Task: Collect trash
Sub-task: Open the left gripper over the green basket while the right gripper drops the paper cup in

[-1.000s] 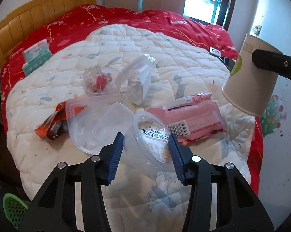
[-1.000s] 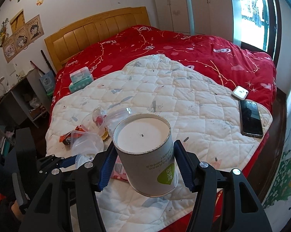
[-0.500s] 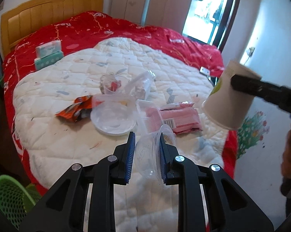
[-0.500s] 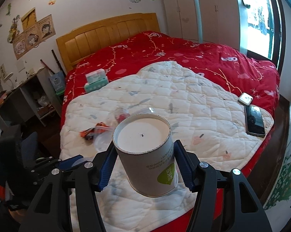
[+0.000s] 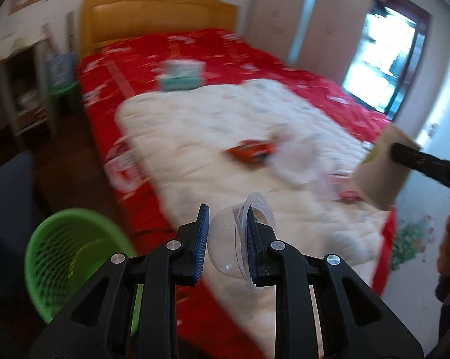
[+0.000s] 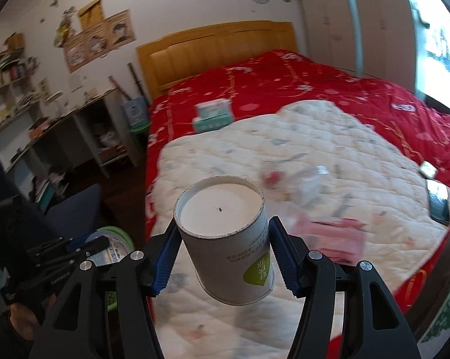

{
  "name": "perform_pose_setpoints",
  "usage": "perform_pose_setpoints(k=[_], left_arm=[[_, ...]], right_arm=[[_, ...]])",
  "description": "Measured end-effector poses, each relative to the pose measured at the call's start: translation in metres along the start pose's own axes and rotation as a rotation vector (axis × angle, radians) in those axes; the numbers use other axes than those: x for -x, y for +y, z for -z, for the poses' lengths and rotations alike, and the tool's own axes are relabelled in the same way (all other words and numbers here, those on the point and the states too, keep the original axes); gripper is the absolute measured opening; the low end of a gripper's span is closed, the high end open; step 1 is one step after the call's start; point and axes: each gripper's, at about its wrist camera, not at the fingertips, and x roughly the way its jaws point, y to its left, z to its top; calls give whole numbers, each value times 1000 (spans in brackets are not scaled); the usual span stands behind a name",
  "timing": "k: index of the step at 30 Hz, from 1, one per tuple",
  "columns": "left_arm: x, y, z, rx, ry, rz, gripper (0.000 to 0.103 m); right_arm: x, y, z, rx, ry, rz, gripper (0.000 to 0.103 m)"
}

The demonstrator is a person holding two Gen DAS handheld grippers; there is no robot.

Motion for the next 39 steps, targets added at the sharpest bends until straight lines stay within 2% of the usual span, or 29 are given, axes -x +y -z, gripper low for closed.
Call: perform_pose_setpoints(k=[4,8,13,17,18,20,21,30,33,35,37,39], left_arm=[[0,59,21,90,42,-141,22],[-8,104,39,161,105,-235,22],[-26,146,63,241,184,-278,23],[-35,167,78,293,212,-287,24],[-35,172,80,310,215,-283,26],[-31,178,87,329,218,-281,37],[-30,179,90,336,218,-284,47],[7,201,106,394,157,-301,48],[29,208,109,407,117,-333,48],[40,213,109,418,95,-350,54],[53,217,111,428,68,-386,65],[63,221,112,430,43,-406,65]], right_arm=[[-19,36,2,48,29,-61,57],[-38,70,3,89,59,-113,57],[-59,112,5,146,92,-167,57],[-73,136,7,176,115,-199,57],[-78,141,8,181,122,-206,57],[-85,151,9,190,139,-227,57],[-89,156,10,197,145,-234,57],[-122,207,23,267,211,-311,57],[-135,227,31,301,238,-338,57],[-146,242,40,323,267,-356,57],[-158,255,52,345,292,-360,57],[-171,264,63,351,327,-367,57]])
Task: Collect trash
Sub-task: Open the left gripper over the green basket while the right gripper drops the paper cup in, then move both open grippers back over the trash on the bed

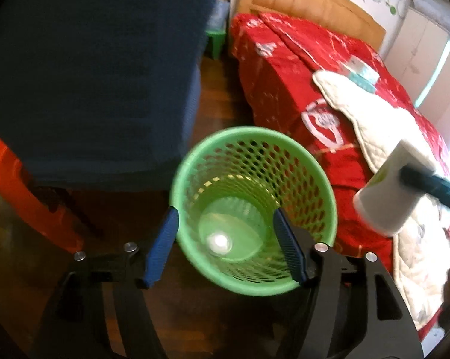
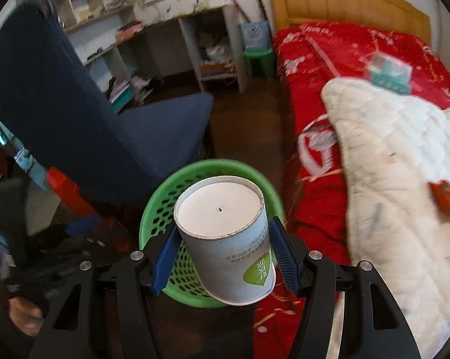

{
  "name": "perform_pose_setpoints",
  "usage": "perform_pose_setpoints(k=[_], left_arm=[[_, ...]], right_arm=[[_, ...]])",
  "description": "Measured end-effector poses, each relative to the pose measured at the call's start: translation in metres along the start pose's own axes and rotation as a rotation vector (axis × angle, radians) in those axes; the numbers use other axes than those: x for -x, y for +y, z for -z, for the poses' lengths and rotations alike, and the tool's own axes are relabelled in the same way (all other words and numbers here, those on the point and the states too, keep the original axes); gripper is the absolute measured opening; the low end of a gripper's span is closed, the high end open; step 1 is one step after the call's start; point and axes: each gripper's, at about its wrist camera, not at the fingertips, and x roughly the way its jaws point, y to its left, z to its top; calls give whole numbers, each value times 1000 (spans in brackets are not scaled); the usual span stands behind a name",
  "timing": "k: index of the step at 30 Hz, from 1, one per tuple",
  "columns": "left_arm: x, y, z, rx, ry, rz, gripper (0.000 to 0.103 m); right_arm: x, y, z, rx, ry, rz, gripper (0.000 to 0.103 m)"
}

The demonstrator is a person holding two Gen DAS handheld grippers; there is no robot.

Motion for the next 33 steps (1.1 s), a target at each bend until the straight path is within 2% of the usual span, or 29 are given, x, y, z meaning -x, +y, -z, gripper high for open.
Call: perform_pose_setpoints(k=[9,10,11,12,18,21,26,33], left_arm=[[7,10,0,19,-19,20,69],[7,11,1,19,-22,21,70],[6,10,1,20,-22,18,71],[6,10,1,20,-20,15,72],[4,-4,-1,-1,-18,18,73],[4,-20,-2,-34,-18,29,73],[7,-54,-4,-85,-23,73,80],[10,-107,-8,-163,-16,156,85]], right_arm=[[-66,6,16,-47,111,-38,58],[-68,5,18,-50,114,-39,61],[-69,4,20,-52,113,-38,69],[-68,3,21,-56,108,-35,71],[-38,-8,25,-73,64,-27,72],[-16,-17,29,-74,28,-1,77],[26,-38,46,-119,-33,57,88],[81,-83,79,-232,-92,169,91]])
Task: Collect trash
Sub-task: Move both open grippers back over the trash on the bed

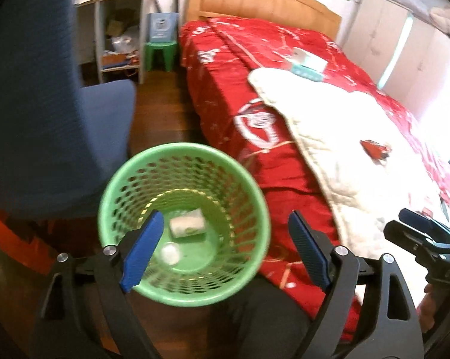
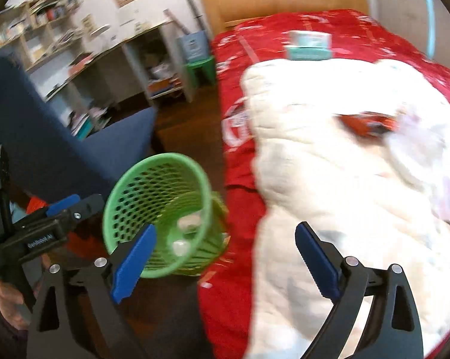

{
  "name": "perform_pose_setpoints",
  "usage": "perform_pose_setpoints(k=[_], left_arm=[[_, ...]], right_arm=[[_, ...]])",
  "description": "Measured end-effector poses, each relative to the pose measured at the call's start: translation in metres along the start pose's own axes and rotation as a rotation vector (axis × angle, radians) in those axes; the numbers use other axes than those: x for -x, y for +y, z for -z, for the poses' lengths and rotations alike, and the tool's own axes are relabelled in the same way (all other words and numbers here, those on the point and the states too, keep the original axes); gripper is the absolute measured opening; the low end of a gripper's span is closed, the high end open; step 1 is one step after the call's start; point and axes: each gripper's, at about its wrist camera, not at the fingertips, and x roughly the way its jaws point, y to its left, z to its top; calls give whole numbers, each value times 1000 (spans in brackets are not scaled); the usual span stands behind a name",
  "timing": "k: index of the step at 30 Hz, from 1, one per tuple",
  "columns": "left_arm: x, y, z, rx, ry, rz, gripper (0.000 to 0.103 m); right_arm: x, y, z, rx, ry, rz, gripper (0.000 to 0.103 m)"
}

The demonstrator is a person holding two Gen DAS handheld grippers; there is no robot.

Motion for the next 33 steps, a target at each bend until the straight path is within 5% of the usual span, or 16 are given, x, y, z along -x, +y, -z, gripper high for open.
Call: perform_pose_setpoints(k=[20,33], left_arm=[[-21,-148,-17,-200,42,209,87],[-41,-224,-8,-301,111,309,86]], right_arm=[[93,-204,39,-315,-101,324,92],[84,-302,30,-492,-94,312,85]])
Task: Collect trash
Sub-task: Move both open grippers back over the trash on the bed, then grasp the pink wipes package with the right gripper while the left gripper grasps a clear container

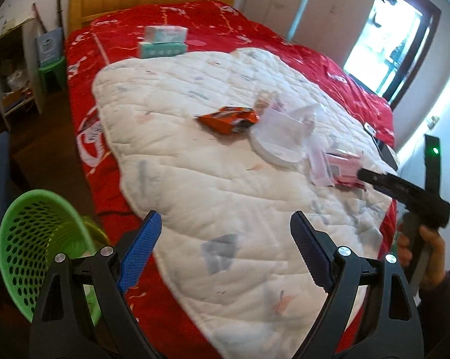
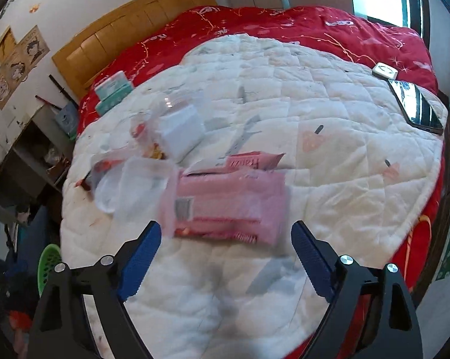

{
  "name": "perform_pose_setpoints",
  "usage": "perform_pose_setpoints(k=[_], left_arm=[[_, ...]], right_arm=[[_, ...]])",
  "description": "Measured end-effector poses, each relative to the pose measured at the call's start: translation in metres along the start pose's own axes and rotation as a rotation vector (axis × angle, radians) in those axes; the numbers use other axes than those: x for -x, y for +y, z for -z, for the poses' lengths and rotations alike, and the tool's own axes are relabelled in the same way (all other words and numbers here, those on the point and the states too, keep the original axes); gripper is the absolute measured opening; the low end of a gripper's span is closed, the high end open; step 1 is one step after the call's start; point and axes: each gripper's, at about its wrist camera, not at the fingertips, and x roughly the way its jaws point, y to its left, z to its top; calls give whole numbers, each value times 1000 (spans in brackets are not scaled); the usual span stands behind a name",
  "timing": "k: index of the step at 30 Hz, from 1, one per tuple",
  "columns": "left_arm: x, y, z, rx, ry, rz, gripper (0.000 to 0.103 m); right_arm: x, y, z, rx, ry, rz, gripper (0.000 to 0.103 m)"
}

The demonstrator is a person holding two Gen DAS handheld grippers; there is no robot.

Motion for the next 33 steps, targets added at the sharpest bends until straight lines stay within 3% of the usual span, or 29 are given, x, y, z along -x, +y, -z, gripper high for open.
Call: perform_pose_setpoints(k=[4,9,11,19,23,29,31,33], left_arm=[[-15,-18,-10,-21,21,36,85],[-40,-40,-26,-43,53,84,84],[-50,-49,-31,-56,67,104,83],[-93,-82,-41,-101,136,161,69],[-117,-90,-41,-85,178,179,62],[-140,-96,-40,-54,225,211,36],[-144,-97,-39,-48,234,229,19],[-144,-98,-39,-52,229,230,9]], right_arm=[[-21,-4,-10,1,26,6,80],[-32,0,-12,23,37,15,68],[-32,1,-12,35,33,22,57],[-18,-7,-10,18,3,-14,35],[-4,-9,-8,11,-27,-33,30],[15,-11,-6,16,-69,-30,26],[22,-14,-5,10,-81,-34,25],[29,-16,-4,1,-94,-38,24]])
